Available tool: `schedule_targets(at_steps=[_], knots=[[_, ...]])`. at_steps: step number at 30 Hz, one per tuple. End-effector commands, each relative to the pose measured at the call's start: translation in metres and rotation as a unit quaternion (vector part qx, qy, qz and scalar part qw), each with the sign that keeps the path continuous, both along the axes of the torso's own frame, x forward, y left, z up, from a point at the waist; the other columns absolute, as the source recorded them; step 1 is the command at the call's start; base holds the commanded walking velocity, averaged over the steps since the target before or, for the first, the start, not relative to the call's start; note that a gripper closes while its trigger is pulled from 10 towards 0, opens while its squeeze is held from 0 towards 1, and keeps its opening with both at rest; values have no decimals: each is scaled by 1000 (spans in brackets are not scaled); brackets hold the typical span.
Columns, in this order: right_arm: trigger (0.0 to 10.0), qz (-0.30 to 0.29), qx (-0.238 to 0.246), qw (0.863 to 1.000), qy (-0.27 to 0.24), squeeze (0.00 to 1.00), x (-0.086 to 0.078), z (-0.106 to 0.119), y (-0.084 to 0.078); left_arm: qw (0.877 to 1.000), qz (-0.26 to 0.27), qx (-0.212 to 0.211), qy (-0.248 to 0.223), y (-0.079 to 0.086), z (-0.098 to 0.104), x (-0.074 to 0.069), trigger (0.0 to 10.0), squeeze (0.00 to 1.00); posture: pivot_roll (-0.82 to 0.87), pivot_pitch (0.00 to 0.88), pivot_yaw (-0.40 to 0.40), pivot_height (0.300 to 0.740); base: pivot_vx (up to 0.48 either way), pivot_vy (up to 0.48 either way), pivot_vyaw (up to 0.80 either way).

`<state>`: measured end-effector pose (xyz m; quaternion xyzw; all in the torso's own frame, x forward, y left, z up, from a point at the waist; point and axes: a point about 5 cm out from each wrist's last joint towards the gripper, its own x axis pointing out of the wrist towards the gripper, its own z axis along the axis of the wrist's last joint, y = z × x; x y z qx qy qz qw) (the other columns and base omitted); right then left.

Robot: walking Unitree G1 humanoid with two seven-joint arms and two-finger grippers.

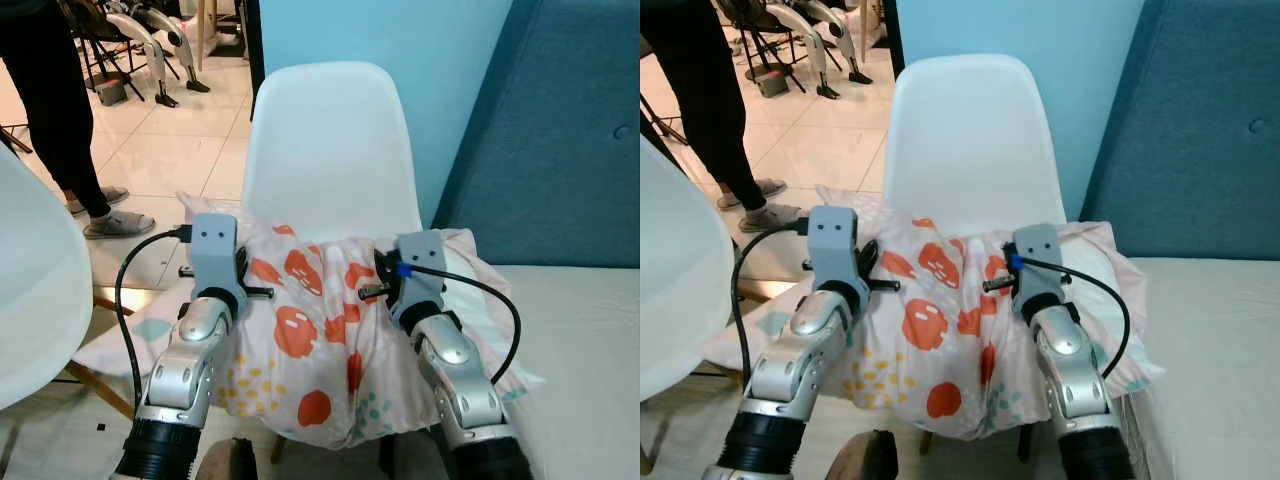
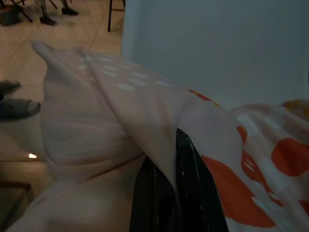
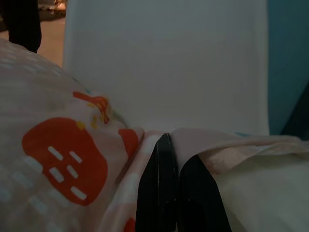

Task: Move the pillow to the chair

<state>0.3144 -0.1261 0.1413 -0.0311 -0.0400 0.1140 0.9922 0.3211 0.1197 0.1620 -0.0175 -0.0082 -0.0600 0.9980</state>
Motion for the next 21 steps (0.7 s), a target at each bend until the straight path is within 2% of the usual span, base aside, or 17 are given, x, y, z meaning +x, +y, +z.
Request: schedule_targets(at_steps=[1,9,12,17,20,21], knots=[[10000,8,-1,1000,-17,0,-2,0,5,1000,-5,5,-13,-3,-1,-2,10000,0,42,76,-4,613,0,0,0],[10000,-5,2,1000,-16,0,-1,-6,4,1000,-23,17,-3,-11,-12,-4,10000,0,36,75,-8,652,0,0,0],[10000,-18,4,1000,-8,0,-1,-11,2,1000,-20,12,-1,-10,-15,-5,10000,0,35,75,-9,652,0,0,0],[10000,-17,-24,999,-19,0,-2,-14,3,1000,-11,14,-1,-6,-19,-7,10000,0,35,76,-12,652,0,0,0],[10000,-19,-20,999,-22,0,-3,-14,3,1000,-4,17,-5,-4,-19,-8,10000,0,38,75,-13,652,0,0,0],[10000,-27,-3,999,-32,0,-3,-9,0,1000,-2,24,-4,-2,-19,-8,10000,0,41,76,-14,652,0,0,0]])
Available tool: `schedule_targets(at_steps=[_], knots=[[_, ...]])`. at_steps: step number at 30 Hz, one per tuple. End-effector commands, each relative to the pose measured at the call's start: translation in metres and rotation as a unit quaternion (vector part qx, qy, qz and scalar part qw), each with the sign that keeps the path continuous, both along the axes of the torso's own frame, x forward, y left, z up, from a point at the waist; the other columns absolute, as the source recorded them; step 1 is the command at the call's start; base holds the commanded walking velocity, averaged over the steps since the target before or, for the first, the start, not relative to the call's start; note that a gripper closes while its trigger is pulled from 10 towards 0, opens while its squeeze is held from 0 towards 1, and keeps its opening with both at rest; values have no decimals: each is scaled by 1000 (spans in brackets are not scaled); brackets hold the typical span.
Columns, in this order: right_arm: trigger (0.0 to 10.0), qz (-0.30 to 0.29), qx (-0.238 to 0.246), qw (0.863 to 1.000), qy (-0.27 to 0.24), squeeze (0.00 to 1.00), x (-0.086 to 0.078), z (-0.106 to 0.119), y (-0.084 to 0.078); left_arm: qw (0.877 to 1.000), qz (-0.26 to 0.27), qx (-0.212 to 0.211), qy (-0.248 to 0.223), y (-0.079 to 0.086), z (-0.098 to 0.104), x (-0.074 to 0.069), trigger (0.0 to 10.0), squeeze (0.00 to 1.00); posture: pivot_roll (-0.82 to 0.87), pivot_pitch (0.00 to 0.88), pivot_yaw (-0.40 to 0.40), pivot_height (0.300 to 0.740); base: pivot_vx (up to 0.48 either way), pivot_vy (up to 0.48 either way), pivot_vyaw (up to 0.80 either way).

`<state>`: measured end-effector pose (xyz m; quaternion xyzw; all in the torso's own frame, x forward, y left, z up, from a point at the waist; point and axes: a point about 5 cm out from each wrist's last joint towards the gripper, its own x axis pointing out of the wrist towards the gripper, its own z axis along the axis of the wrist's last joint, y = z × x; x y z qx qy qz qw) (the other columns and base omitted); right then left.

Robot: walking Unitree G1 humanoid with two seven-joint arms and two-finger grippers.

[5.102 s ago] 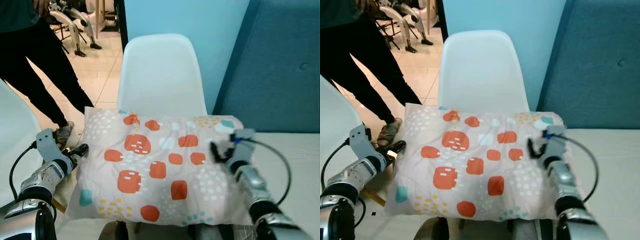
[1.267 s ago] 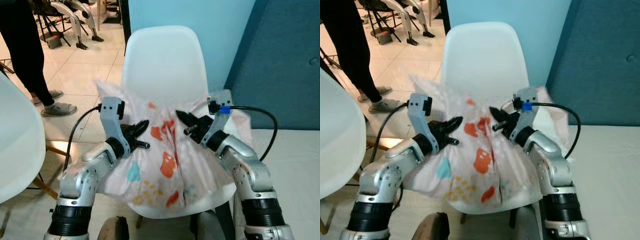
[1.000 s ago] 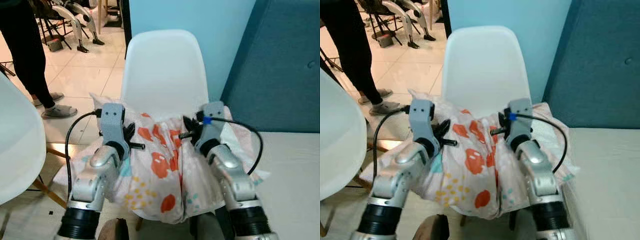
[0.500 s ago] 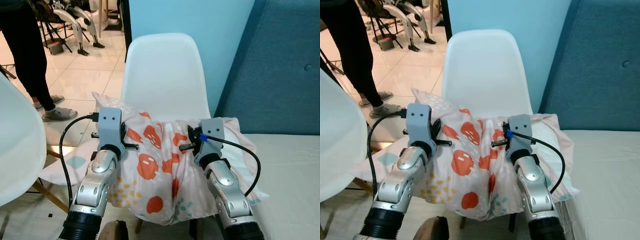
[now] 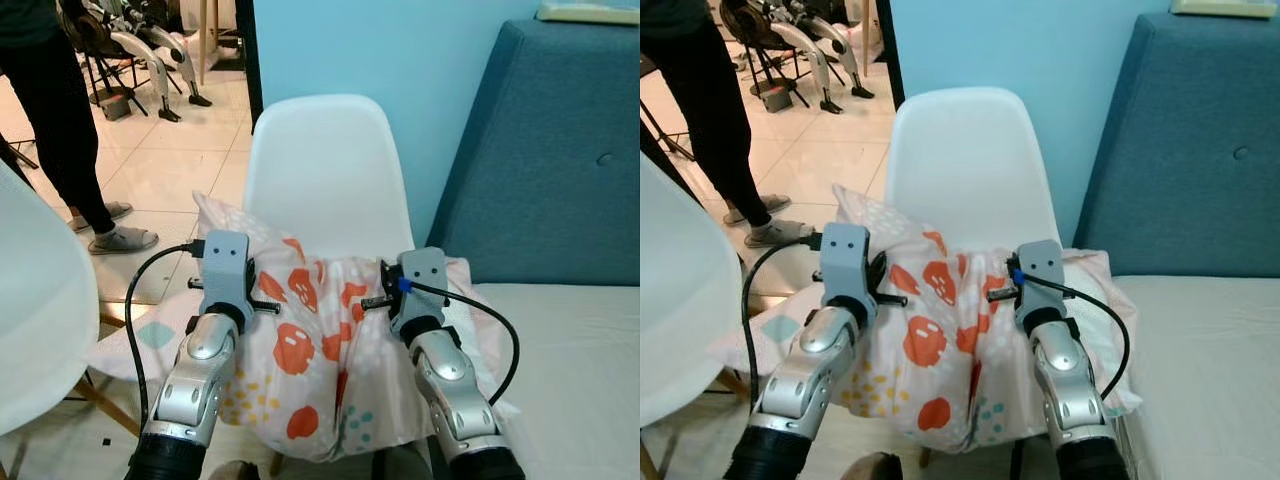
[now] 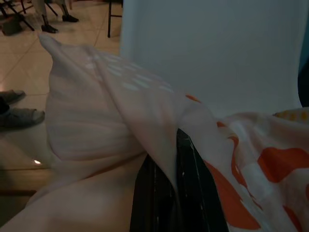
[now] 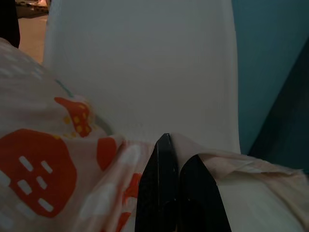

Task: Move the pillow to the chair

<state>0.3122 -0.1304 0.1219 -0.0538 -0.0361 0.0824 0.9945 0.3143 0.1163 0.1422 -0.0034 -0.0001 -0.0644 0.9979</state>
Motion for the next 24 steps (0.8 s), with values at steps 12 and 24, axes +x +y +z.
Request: schedule_targets(at_steps=[12,24], knots=[[10000,-20,20,996,-86,0,6,32,-3,999,-7,23,-27,2,8,0,10000,0,36,78,-7,680,0,0,0],[10000,-19,59,995,-77,0,6,31,-6,999,-13,18,-29,2,9,0,10000,0,34,79,-9,704,0,0,0]])
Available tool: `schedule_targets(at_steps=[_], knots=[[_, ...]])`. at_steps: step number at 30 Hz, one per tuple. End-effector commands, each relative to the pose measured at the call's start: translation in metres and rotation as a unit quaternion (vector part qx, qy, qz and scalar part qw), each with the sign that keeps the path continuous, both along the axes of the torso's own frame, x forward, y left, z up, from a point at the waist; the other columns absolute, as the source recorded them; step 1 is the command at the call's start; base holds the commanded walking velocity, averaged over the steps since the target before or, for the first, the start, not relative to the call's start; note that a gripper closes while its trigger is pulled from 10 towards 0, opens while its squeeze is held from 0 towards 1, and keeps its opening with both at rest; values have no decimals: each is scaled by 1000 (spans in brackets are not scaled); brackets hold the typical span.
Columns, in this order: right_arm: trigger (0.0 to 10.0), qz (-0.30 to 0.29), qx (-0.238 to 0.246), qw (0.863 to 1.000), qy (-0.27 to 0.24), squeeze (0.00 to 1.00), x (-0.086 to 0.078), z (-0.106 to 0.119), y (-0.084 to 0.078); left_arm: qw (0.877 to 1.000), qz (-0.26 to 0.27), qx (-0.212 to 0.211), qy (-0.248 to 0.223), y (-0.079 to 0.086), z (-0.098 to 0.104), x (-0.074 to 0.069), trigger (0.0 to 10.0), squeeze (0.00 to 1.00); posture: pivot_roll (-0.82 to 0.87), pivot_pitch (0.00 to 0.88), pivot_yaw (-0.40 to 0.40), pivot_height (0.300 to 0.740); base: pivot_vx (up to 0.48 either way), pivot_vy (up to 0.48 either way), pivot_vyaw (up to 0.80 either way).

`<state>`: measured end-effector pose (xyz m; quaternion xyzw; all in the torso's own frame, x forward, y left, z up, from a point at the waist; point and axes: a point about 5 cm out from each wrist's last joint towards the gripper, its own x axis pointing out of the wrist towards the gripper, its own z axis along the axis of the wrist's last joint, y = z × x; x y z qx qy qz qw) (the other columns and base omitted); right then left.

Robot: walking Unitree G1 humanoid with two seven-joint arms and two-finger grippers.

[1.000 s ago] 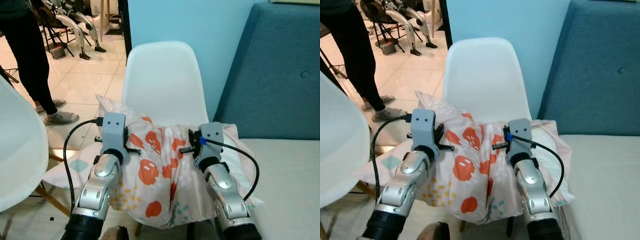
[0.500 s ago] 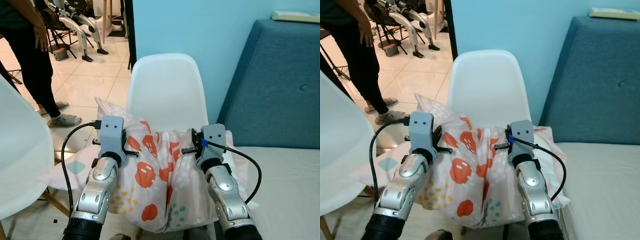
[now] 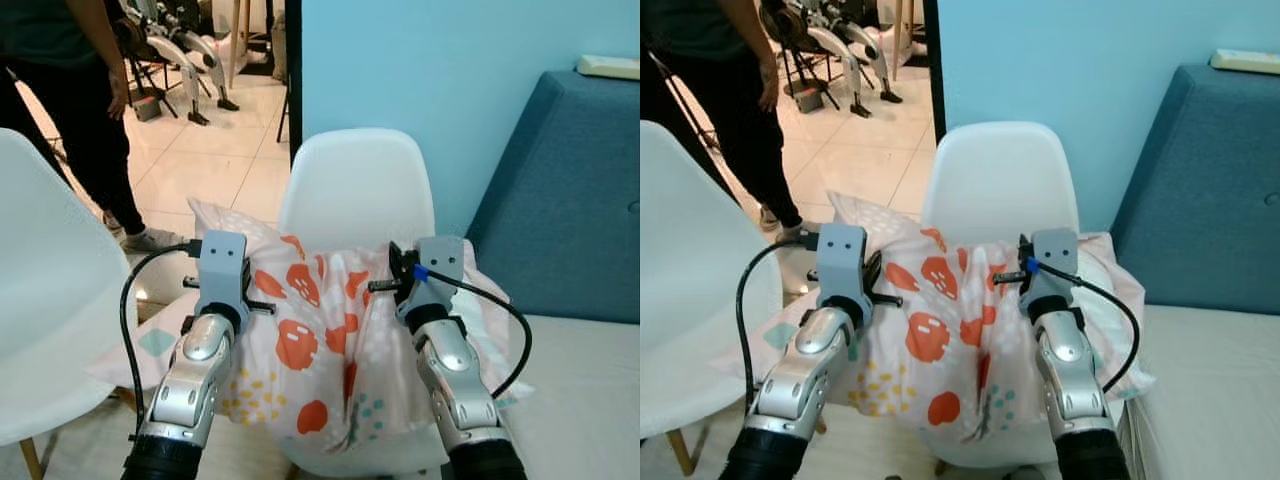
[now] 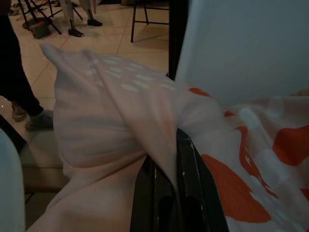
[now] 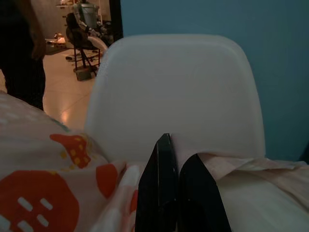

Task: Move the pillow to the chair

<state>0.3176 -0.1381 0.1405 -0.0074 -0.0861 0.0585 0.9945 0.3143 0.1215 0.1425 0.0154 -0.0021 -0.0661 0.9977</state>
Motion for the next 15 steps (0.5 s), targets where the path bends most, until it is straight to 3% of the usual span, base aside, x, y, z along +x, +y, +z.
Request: schedule_targets(at_steps=[1,8,15], knots=[[10000,-1,8,1000,-30,0,0,12,1,1000,-12,0,-25,-3,9,0,10000,0,34,79,-9,704,0,0,0],[10000,-4,7,1000,-28,0,-1,11,-3,1000,-16,-3,-22,-6,8,-1,10000,0,29,84,-9,739,0,0,0],[10000,-1,13,999,-30,0,-2,11,-2,1000,-20,-7,-23,-6,9,-1,10000,0,29,83,-8,740,0,0,0]])
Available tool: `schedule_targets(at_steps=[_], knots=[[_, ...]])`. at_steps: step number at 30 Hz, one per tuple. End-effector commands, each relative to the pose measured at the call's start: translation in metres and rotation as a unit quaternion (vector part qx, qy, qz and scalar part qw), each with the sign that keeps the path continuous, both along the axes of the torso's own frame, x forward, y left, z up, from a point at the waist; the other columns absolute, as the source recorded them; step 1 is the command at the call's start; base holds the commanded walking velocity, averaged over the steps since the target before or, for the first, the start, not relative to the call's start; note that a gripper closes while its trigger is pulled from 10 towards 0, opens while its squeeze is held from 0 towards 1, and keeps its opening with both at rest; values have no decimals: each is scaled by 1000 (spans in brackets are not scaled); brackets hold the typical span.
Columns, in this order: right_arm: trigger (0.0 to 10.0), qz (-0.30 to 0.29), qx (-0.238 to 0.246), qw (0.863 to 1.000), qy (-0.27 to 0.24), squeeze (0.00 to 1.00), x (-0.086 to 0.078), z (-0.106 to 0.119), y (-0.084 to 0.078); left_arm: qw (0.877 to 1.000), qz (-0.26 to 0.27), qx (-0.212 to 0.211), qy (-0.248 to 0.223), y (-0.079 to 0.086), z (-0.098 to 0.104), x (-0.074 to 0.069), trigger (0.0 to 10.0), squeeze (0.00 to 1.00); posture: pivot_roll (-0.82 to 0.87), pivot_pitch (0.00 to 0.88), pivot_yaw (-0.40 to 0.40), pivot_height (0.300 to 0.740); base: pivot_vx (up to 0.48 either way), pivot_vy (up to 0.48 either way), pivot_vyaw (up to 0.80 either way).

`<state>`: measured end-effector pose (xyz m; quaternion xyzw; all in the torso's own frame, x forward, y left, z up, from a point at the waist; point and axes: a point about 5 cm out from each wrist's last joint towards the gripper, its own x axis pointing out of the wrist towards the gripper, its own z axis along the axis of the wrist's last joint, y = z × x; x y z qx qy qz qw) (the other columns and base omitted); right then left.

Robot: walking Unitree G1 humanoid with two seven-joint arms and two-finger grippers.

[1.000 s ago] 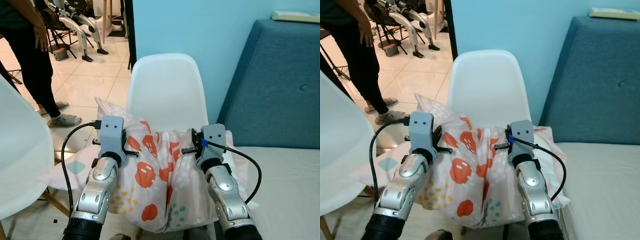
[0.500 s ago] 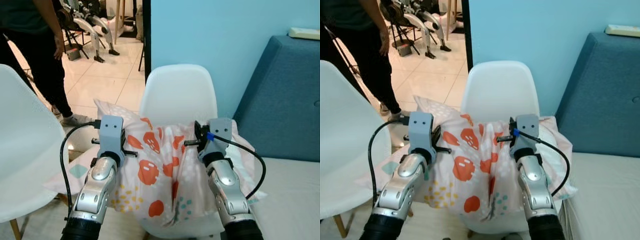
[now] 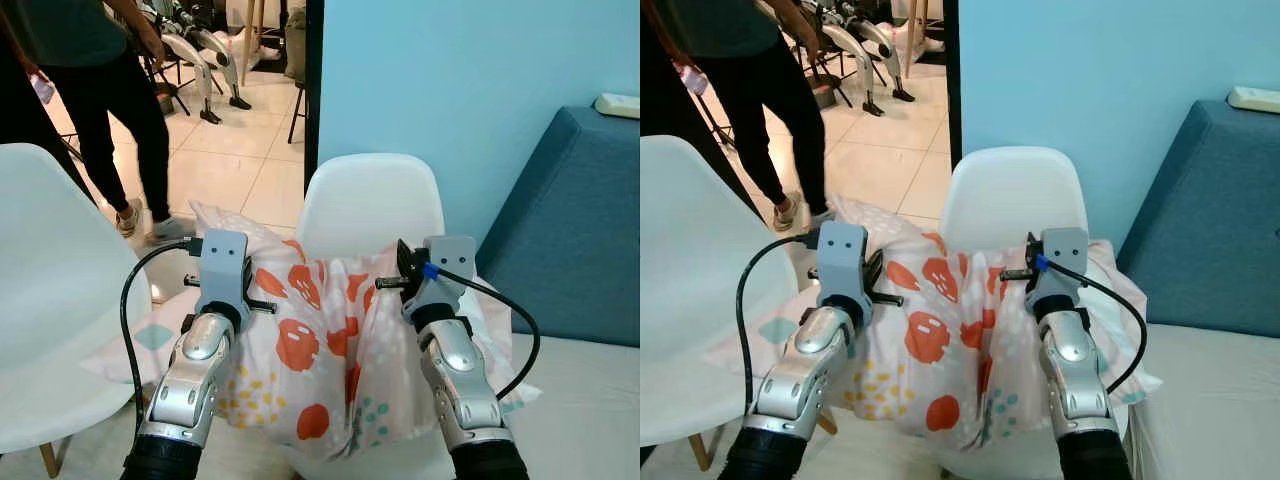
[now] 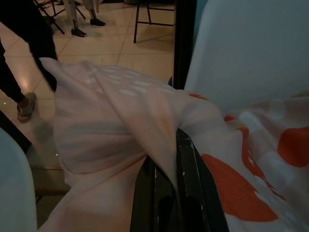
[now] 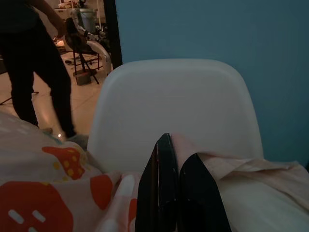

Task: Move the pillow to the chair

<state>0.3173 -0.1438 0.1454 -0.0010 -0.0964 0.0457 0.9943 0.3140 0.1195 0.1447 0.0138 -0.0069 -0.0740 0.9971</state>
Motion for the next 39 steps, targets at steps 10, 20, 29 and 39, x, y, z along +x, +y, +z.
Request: schedule_targets(at_steps=[10,20,29,39], knots=[[10000,3,-20,998,54,0,-2,-20,3,1000,-25,5,-9,-7,0,-3,10000,0,27,56,-7,740,0,0,0],[10000,6,-8,999,49,0,1,-16,4,1000,-20,0,-14,-5,3,0,10000,0,27,58,-10,740,0,0,0],[10000,14,15,997,69,0,-1,-20,5,1000,-19,1,-10,-5,0,-2,10000,0,26,59,-11,740,0,0,-489],[10000,17,15,997,77,0,-1,-21,6,1000,-16,1,-10,-4,0,-1,10000,0,25,62,-13,740,0,0,-800]])
